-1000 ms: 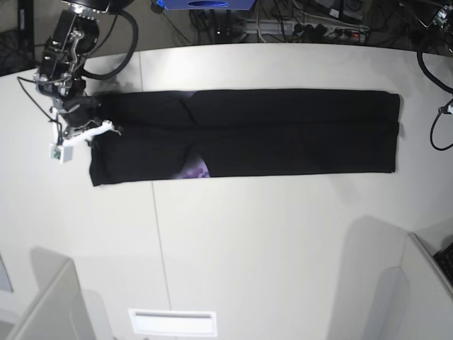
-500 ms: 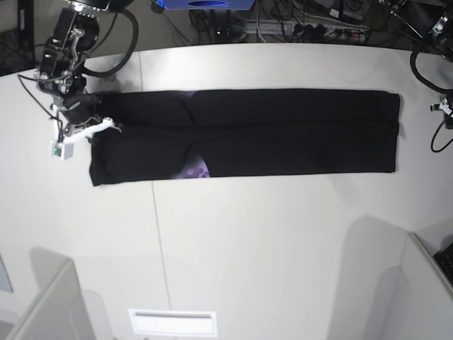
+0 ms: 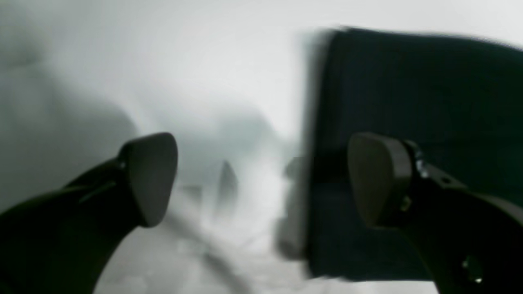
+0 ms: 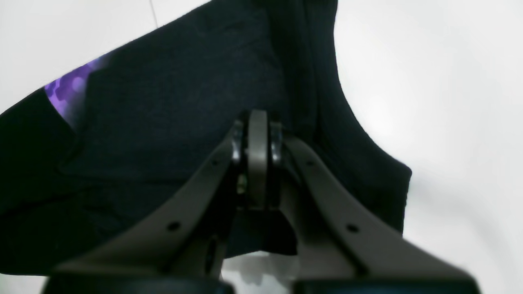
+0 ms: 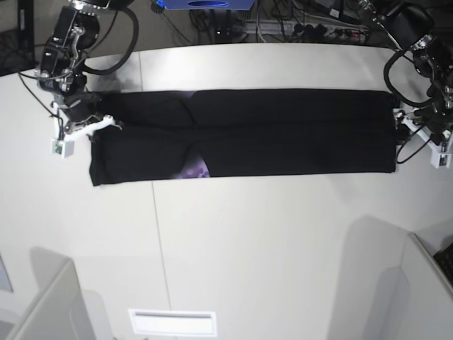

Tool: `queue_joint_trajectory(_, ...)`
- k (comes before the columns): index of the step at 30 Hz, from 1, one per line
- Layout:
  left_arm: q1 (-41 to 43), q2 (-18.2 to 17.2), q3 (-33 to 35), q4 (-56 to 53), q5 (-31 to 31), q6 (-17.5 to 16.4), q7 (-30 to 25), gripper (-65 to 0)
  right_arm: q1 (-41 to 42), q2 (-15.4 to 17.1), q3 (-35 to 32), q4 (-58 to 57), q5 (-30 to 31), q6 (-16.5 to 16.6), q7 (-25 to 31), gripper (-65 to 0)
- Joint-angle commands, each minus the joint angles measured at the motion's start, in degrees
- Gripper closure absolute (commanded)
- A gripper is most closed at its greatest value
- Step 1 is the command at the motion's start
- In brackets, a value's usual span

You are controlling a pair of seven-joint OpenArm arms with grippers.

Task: Fold the T-shirt properly
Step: 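Grasp the strip end with the left gripper and carry it toward the right gripper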

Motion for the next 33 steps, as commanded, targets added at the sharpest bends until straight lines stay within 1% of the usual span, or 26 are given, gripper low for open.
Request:
queue_joint_trajectory(1,-0.59,-0.96,0.77,0.84,-1.01,-0.08,-1.19,-63.2,0.59,0.37,0.14,1.16,0.57,0.32,1.06,0.0)
queue_joint_trajectory(4,-0.59,0.97,3.32,0.84,-0.84,-0.08,-1.19,-63.2,0.59,0.29,0.14,1.16,0.57,0.32,1.06,0.0)
queue_joint_trajectory(8,-1.38,3.08,3.85,0.49,-0.75,-0.08,-1.28,-63.2,0.59,0.29,-0.03,1.16,0.57,0.32,1.06,0.0)
queue_joint_trajectory(14,-1.65,2.91,3.49,-4.43,-0.05,-0.08,-1.37,-63.2,0.41,0.29,0.05,1.25,0.57,0.32,1.06,0.0)
queue_joint_trajectory(15,-1.56,2.82,3.49,-4.96,0.92,0.58,-2.07,-63.2,0.41,0.29,0.05,1.25,0.57,0.32,1.06,0.0)
queue_joint_trajectory(18,-0.94,2.99,3.67,-6.28,3.20,0.76,-5.06,-63.0,0.32,0.29,0.05,1.25,0.57,0.32,1.06,0.0)
queue_joint_trajectory(20,-0.77,3.08,3.76,-7.24,3.82,0.84,-5.50,-62.9,0.23,0.20,0.05,1.86,0.57,0.32,1.06,0.0)
queue_joint_trajectory(21,-0.77,3.08,3.76,-7.68,3.91,0.84,-5.50,-61.5,0.23,0.20,0.05,2.39,0.57,0.32,1.06,0.0)
queue_joint_trajectory(22,-0.68,3.08,3.76,-8.03,3.73,0.84,-5.50,-58.4,0.23,0.20,0.05,2.74,0.57,0.32,1.06,0.0)
queue_joint_trajectory(23,-0.68,3.08,3.76,-8.39,3.64,0.84,-5.50,-53.8,0.23,0.20,0.05,3.09,0.57,0.32,0.97,0.0)
queue_joint_trajectory(25,-0.68,3.08,3.76,-9.35,3.64,0.84,-5.50,-40.8,0.23,0.20,0.05,3.53,0.57,0.32,0.97,0.0)
queue_joint_trajectory(29,-1.30,3.08,3.76,-12.61,3.56,0.84,-5.41,-10.4,0.15,0.11,0.05,3.62,0.57,0.32,1.06,0.0)
queue_joint_trajectory(30,-1.38,3.08,3.76,-13.13,3.56,0.84,-5.41,-4.4,-0.03,0.11,0.14,3.71,0.66,0.32,1.06,0.0)
queue_joint_trajectory(31,-1.38,3.08,3.76,-13.40,3.56,0.84,-5.50,0.0,-0.38,0.11,0.14,4.06,0.66,0.32,1.15,0.0)
queue_joint_trajectory(33,-1.38,2.99,3.49,-13.49,3.56,0.84,-5.67,0.0,-0.64,-0.42,0.14,4.94,0.66,0.32,1.23,0.0)
